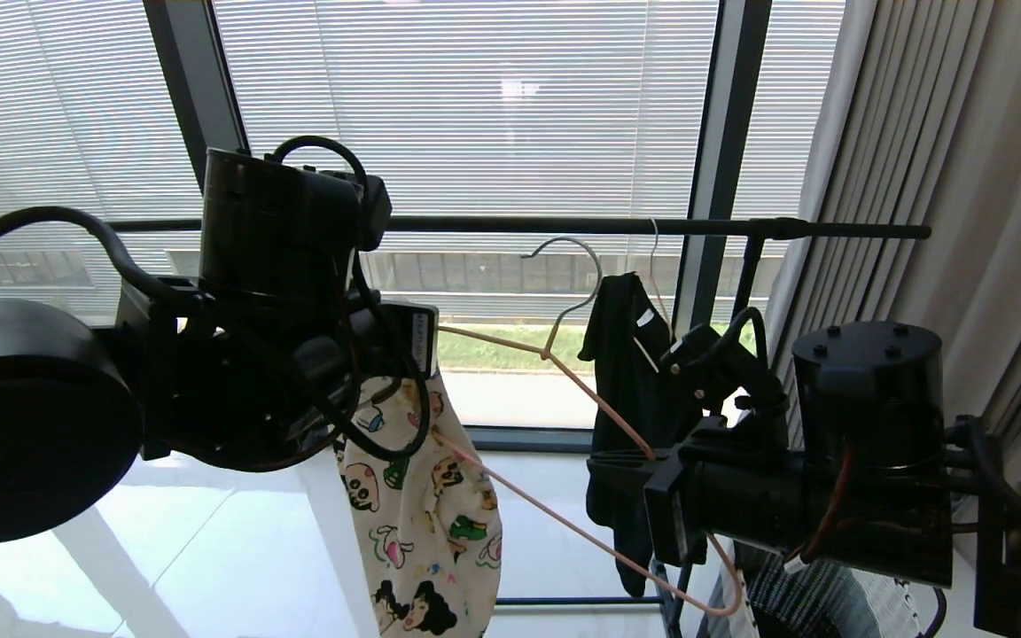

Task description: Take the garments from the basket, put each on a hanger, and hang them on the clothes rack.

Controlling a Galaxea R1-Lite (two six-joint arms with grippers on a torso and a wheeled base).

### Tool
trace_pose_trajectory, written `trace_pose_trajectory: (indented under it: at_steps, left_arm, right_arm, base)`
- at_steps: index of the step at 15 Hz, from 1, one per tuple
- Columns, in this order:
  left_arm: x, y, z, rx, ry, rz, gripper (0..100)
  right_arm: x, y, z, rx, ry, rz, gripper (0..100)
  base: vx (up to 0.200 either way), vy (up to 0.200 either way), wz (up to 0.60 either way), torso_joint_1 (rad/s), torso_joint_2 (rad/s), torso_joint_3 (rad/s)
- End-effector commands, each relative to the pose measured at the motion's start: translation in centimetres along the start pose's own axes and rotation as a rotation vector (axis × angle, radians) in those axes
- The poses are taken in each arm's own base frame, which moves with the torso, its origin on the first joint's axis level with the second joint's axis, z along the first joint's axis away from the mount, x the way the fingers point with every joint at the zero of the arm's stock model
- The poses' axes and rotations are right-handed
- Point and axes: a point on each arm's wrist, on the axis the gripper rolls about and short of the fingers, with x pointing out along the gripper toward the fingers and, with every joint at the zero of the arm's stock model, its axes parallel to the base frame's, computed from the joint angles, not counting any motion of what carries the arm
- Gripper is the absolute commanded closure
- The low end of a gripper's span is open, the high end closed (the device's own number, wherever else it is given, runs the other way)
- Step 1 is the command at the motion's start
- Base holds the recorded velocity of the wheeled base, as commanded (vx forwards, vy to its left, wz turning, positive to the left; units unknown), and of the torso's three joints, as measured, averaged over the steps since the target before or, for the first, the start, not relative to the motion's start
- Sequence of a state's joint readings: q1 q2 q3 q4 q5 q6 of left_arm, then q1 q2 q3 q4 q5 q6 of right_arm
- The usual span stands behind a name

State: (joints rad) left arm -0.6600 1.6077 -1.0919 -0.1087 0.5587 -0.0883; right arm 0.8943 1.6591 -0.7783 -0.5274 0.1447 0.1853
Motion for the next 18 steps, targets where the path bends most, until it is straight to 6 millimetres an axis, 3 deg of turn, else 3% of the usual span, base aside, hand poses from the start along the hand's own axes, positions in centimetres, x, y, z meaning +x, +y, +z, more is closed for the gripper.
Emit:
trace_pose_trajectory:
  at_steps: [1, 8, 12, 18]
  left_arm:
    - [-0.8, -1.2, 0.1, -0.02, -0.012, -0.045, 100]
    - [-3.7, -4.8, 0.4, -0.097, -0.041, -0.203, 100]
    - [-5.0, -5.0, 0.8, -0.102, -0.06, -0.245, 100]
    - [-6.6, -3.9, 1.2, -0.131, -0.073, -0.349, 100]
  right_arm:
    - [0.5, 0.0, 0.0, 0.002, 0.006, 0.001, 100]
    - [1.3, 0.5, -0.3, -0.003, 0.02, 0.021, 100]
    - [1.4, 0.5, -0.5, 0.006, 0.027, 0.016, 100]
    - [1.6, 0.4, -0.3, 0.002, -0.004, -0.025, 100]
  base:
    - [0.0, 0.0, 0.0, 0.0, 0.0, 0.0]
    - [0.0, 0.0, 0.0, 0.0, 0.0, 0.0]
    - [0.0, 0.0, 0.0, 0.0, 0.0, 0.0]
    - [0.0, 0.0, 0.0, 0.0, 0.0, 0.0]
